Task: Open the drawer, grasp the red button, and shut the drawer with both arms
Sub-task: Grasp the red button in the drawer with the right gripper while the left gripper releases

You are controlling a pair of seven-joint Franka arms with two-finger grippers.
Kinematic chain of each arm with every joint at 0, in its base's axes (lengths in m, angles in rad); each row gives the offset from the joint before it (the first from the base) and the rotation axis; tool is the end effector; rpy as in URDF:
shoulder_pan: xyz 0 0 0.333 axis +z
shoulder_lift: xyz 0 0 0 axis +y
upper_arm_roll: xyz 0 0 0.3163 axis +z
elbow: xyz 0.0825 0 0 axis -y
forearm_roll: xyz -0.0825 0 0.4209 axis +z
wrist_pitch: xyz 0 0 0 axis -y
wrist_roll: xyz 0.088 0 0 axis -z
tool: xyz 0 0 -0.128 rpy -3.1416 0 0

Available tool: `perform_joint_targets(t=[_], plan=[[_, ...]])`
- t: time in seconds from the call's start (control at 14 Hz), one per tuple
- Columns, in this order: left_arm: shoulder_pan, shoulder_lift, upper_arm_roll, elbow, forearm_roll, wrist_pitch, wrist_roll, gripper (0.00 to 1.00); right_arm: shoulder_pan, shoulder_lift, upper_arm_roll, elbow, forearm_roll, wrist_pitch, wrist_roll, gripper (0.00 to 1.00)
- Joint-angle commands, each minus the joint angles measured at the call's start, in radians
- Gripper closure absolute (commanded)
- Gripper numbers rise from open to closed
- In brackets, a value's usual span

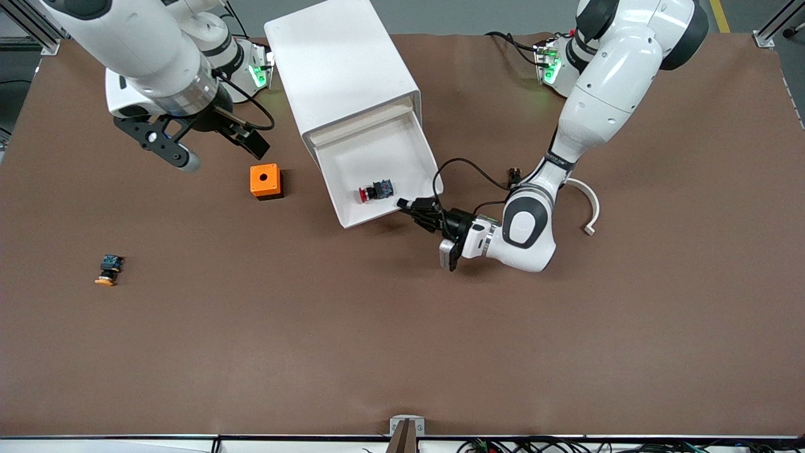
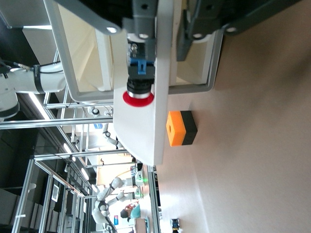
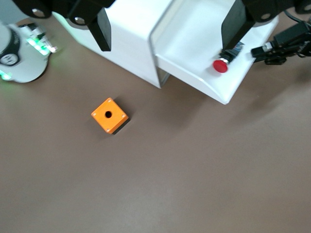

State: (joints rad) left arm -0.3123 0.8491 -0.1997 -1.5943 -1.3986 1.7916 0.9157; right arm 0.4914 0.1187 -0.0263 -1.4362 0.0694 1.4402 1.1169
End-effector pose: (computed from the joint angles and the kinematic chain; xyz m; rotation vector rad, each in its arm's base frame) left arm 0.5622 -0.4176 0.1365 1.6537 -0.4237 -0.2667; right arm 0.5420 0.2837 0.5896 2.9396 -0.9851 -0.1981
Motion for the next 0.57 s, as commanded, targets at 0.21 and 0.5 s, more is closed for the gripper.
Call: perform_joint_targets(t=[0.21, 0.5], plan=[[0.002, 0.001, 0.006, 0.077, 0.112, 0.005, -0.157, 0.00, 0.096, 0.076, -0.011, -0.001, 0.016, 0.078, 0.256, 0.00], [0.044, -0.013, 0.011, 0.217, 0.401, -0.001, -0.377, 0.00, 0.157, 0.156, -0.011, -0.001, 0.024, 0.181, 0.469, 0.00]])
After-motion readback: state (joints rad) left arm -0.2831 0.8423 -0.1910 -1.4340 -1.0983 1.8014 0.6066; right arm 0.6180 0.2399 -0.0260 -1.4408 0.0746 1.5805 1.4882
